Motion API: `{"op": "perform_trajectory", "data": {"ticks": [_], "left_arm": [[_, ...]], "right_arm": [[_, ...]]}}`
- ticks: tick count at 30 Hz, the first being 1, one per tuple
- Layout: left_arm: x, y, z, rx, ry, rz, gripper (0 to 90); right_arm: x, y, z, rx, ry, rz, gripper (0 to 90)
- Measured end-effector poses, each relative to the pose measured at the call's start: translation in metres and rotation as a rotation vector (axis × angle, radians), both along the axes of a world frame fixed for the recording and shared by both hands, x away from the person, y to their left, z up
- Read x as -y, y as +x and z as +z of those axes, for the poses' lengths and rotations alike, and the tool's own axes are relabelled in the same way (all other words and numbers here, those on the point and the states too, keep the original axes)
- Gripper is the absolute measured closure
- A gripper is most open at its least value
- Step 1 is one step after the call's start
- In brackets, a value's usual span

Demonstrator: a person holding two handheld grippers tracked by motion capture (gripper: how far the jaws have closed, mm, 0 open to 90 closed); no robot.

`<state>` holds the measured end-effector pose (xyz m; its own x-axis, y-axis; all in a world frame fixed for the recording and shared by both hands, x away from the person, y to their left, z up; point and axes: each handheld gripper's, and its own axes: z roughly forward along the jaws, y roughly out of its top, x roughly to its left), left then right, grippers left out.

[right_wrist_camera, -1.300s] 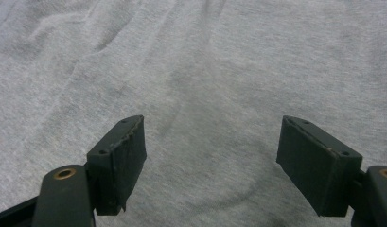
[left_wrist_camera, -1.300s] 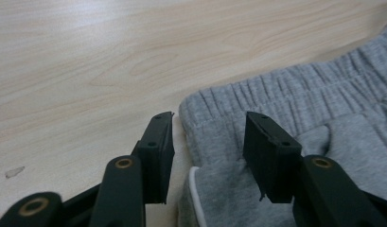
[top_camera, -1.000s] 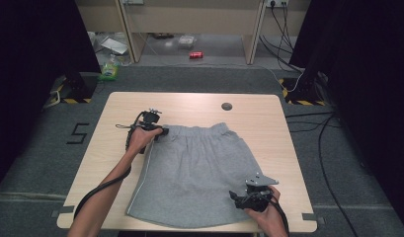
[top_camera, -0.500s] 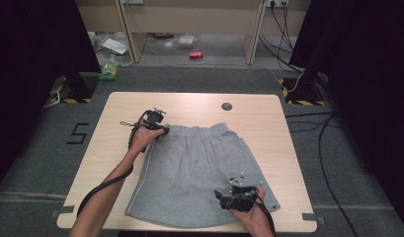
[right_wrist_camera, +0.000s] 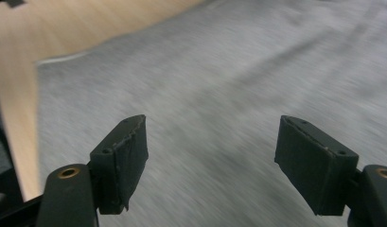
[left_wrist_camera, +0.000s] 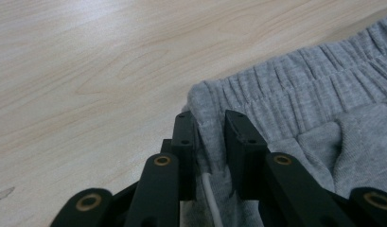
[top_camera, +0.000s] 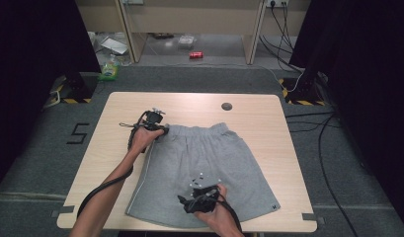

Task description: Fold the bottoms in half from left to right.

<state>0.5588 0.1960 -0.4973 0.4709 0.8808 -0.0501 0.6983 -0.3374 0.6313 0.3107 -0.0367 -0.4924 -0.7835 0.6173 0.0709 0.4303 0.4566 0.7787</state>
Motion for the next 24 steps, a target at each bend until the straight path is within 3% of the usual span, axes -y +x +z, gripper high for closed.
{"op": "perform_trajectory", "data": {"ticks": [1,9,15,24], "left_arm": [[0.000,0.000,0.000,0.005,0.005,-0.002,74.3],[0.000,-0.001,-0.001,0.008,0.002,-0.007,74.2],[0.001,-0.001,-0.001,0.021,0.019,-0.010,74.1],[-0.001,0.000,-0.001,0.019,0.016,-0.016,74.1]], "right_arm": [[-0.012,-0.001,-0.001,-0.002,0.001,0.031,26.8],[-0.048,-0.003,-0.004,-0.018,0.005,0.088,27.7],[-0.085,-0.010,-0.006,-0.026,0.016,0.167,31.1],[-0.121,-0.017,-0.013,-0.035,0.000,0.234,36.0]]}}
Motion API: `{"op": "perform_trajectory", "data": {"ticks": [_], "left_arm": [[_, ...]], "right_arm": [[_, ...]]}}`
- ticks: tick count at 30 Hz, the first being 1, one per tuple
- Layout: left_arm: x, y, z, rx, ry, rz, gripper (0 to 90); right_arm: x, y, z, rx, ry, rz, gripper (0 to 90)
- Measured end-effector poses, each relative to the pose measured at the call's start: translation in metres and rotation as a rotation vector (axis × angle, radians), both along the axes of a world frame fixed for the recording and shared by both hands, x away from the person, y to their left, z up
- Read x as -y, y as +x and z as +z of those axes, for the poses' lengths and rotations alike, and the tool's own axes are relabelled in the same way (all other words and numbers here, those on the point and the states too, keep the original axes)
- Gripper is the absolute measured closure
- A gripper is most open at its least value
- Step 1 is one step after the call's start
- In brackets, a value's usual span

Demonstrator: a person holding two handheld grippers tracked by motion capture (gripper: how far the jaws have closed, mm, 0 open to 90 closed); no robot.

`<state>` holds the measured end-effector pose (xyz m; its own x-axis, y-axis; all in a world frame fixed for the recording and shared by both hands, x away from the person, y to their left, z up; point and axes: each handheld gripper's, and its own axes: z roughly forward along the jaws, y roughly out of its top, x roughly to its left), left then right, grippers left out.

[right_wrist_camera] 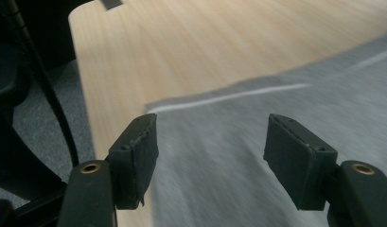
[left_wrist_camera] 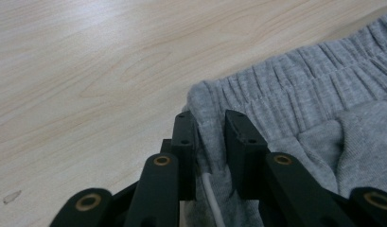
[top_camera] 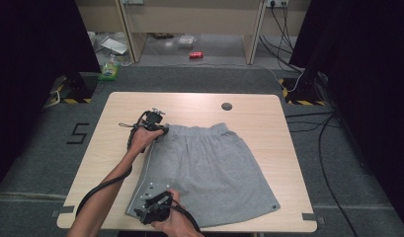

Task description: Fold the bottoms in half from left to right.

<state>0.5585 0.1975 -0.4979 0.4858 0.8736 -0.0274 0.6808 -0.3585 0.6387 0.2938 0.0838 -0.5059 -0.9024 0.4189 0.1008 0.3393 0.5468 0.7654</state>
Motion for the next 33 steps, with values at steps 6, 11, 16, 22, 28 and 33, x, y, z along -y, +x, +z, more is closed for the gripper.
{"op": "perform_trajectory", "data": {"ticks": [6,11,16,22,28,33], "left_arm": [[-0.001,0.000,-0.001,0.002,-0.008,-0.001,74.2],[-0.003,-0.001,-0.001,0.001,-0.017,0.000,74.2],[-0.002,-0.001,-0.001,0.001,-0.015,-0.001,74.2],[-0.001,-0.002,-0.001,0.011,-0.002,-0.002,74.4],[-0.003,-0.003,0.004,0.001,-0.048,-0.013,80.1],[-0.007,-0.003,0.022,-0.006,-0.091,-0.020,81.6]], "right_arm": [[-0.020,-0.008,-0.005,-0.012,-0.015,0.046,39.0],[-0.027,-0.010,-0.011,-0.014,-0.029,0.058,41.9],[-0.026,-0.012,-0.014,0.029,-0.054,0.055,47.8],[-0.028,-0.015,-0.013,0.079,-0.082,0.051,71.9],[-0.022,-0.012,-0.012,0.060,-0.059,0.057,84.1],[-0.008,-0.009,0.000,0.030,-0.002,0.050,84.7]]}}
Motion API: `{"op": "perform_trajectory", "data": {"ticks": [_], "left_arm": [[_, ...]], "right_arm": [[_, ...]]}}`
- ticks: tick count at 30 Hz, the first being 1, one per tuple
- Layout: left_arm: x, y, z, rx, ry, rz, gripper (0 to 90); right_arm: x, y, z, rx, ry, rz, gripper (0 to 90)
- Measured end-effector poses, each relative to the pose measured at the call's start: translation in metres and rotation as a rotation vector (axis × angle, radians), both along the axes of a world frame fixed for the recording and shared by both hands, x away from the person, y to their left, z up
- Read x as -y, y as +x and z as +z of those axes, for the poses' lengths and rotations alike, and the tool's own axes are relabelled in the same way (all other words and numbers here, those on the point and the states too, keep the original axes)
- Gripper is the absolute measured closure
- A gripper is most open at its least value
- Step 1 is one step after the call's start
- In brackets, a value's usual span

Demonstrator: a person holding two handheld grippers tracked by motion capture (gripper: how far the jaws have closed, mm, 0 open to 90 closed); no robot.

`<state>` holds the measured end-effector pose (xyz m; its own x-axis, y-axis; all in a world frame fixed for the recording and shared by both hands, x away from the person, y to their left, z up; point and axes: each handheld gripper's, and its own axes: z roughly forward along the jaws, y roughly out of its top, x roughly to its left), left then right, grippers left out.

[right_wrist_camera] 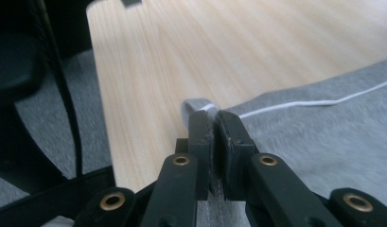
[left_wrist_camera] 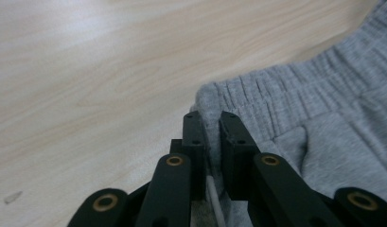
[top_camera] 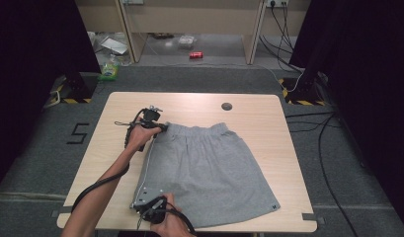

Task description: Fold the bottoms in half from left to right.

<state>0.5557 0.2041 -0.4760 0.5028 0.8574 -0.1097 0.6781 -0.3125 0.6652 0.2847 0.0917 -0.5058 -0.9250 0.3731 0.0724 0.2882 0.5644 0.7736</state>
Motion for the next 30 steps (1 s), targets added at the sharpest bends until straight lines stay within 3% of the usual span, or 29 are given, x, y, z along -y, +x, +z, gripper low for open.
{"op": "perform_trajectory", "data": {"ticks": [6,9,10,11,14,16,17,26,30], "left_arm": [[0.009,0.000,0.025,0.001,-0.040,-0.005,81.8],[0.017,0.002,0.035,-0.018,-0.089,-0.005,81.6],[0.020,0.003,0.039,-0.020,-0.092,-0.004,81.5],[0.024,0.003,0.042,-0.020,-0.091,-0.002,81.5],[0.037,0.005,0.053,-0.027,-0.105,-0.006,81.4],[0.047,0.006,0.059,-0.024,-0.100,-0.009,81.4],[0.053,0.006,0.062,-0.022,-0.092,-0.015,81.4],[0.101,0.009,0.081,-0.011,-0.078,-0.043,81.2],[0.120,0.011,0.087,-0.008,-0.091,-0.049,81.1]], "right_arm": [[0.031,-0.001,0.024,0.011,0.086,-0.036,84.7],[0.056,0.000,0.039,0.016,0.140,-0.083,84.8],[0.072,0.000,0.045,0.019,0.168,-0.115,84.8],[0.072,0.000,0.045,0.019,0.168,-0.115,84.8],[0.097,0.000,0.052,0.025,0.200,-0.165,84.9],[0.120,-0.001,0.056,0.025,0.233,-0.211,84.9],[0.120,-0.001,0.056,0.025,0.233,-0.211,84.9],[0.183,-0.009,0.071,0.064,0.290,-0.331,85.0],[0.212,-0.015,0.073,0.068,0.316,-0.393,85.0]]}}
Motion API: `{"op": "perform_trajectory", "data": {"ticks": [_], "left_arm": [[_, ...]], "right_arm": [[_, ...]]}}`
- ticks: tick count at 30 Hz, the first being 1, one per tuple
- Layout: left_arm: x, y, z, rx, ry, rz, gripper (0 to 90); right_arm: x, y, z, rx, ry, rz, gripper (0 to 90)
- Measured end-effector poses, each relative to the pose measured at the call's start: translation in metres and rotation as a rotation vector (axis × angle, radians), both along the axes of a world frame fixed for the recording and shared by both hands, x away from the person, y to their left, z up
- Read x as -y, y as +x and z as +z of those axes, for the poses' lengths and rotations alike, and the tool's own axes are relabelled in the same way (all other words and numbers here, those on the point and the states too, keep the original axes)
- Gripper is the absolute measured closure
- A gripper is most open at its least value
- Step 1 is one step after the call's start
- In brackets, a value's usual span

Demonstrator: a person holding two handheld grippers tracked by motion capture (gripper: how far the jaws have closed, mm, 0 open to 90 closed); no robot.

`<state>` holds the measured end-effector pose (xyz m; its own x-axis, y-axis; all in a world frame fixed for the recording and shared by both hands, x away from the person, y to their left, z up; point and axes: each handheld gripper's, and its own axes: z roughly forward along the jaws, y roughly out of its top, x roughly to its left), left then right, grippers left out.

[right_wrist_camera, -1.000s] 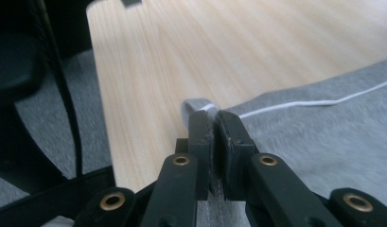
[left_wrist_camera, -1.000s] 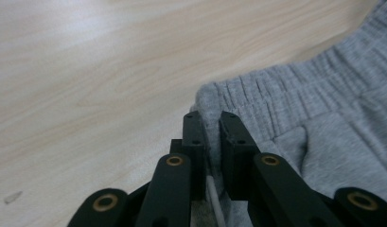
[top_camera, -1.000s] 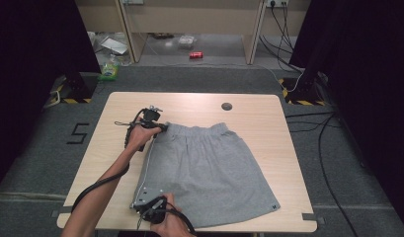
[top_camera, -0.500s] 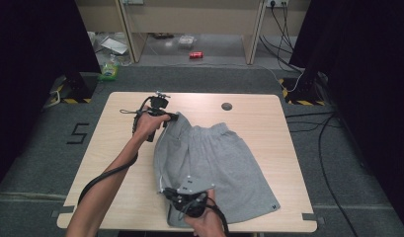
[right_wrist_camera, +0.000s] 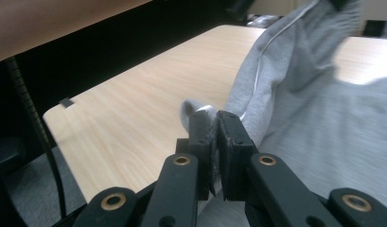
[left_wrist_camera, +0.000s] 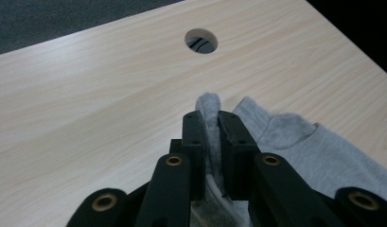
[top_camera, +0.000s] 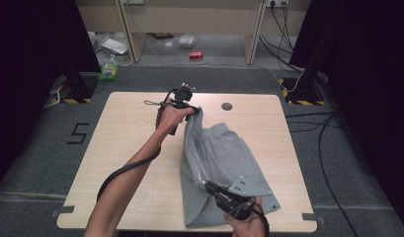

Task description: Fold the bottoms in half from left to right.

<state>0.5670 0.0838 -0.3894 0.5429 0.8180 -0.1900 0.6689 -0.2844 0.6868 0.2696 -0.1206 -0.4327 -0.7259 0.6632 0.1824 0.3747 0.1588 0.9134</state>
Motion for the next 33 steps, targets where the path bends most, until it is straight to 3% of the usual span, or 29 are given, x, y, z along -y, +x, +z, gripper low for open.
{"op": "perform_trajectory", "data": {"ticks": [3,4,7,19,24,27,28,33], "left_arm": [[0.013,0.001,0.003,0.000,-0.007,-0.006,81.1],[0.018,0.002,0.004,-0.001,-0.010,-0.009,81.1],[0.034,0.003,0.003,0.001,-0.003,-0.022,81.1],[0.091,0.009,-0.011,-0.024,-0.005,-0.054,80.4],[0.101,0.011,-0.020,-0.033,-0.019,-0.054,78.1],[0.104,0.010,-0.023,-0.042,-0.071,-0.048,69.1],[0.103,0.010,-0.022,-0.040,-0.081,-0.045,63.3],[0.091,0.008,-0.019,-0.032,-0.084,-0.051,59.6]], "right_arm": [[0.030,-0.006,-0.001,0.003,0.018,-0.063,85.0],[0.030,-0.006,-0.001,0.003,0.018,-0.063,85.0],[0.055,-0.012,-0.004,0.002,0.031,-0.125,85.0],[0.102,-0.024,-0.016,-0.015,0.041,-0.245,85.0],[0.115,-0.020,-0.028,-0.055,0.038,-0.278,84.9],[0.118,-0.019,-0.030,-0.068,0.028,-0.286,84.8],[0.119,-0.018,-0.031,-0.068,0.021,-0.288,84.8],[0.123,-0.016,-0.035,-0.082,0.005,-0.302,84.8]]}}
